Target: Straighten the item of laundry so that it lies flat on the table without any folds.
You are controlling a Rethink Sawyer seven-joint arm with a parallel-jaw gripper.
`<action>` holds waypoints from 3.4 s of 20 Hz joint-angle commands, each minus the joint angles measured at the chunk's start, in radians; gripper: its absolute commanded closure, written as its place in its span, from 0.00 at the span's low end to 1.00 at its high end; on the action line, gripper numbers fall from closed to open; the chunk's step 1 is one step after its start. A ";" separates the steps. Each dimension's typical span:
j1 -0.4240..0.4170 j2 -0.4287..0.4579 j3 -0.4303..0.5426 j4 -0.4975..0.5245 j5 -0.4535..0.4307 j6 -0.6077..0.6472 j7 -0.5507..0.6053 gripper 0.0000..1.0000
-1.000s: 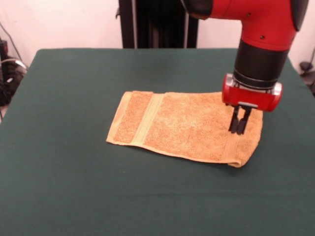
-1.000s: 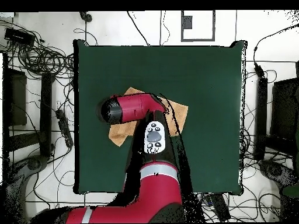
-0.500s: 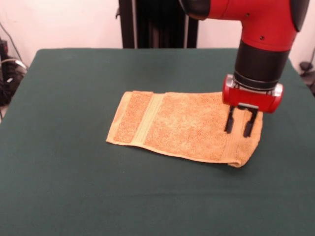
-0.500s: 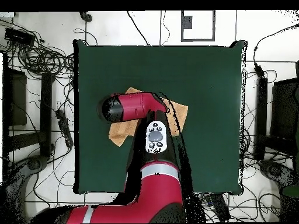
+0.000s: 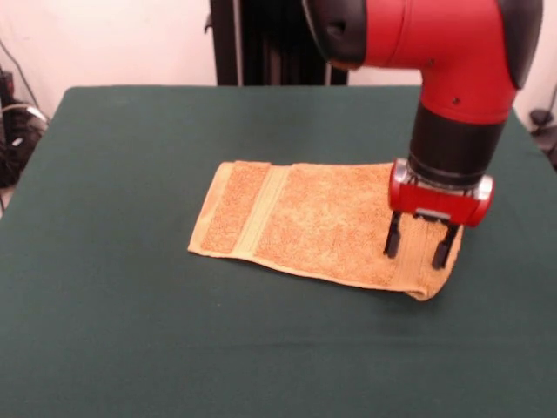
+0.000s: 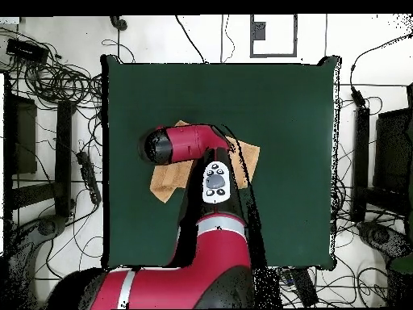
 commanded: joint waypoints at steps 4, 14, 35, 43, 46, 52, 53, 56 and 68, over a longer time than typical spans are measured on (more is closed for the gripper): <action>-0.059 0.095 0.069 -0.049 0.015 0.048 0.022 0.00; -0.135 0.141 0.043 -0.134 -0.065 0.032 -0.074 0.00; -0.147 -0.089 0.027 -0.033 -0.038 0.171 -0.067 1.00; -0.141 -0.299 0.028 -0.103 -0.007 0.554 -0.136 1.00; -0.158 -0.332 0.061 -0.105 -0.007 0.610 -0.155 1.00; -0.175 -0.379 0.094 -0.073 -0.006 0.605 -0.143 1.00; -0.183 -0.378 0.103 -0.059 -0.001 0.585 -0.139 1.00; -0.177 -0.377 0.102 -0.066 -0.020 0.571 -0.131 1.00; -0.191 -0.314 0.146 -0.268 -0.047 0.668 -0.191 1.00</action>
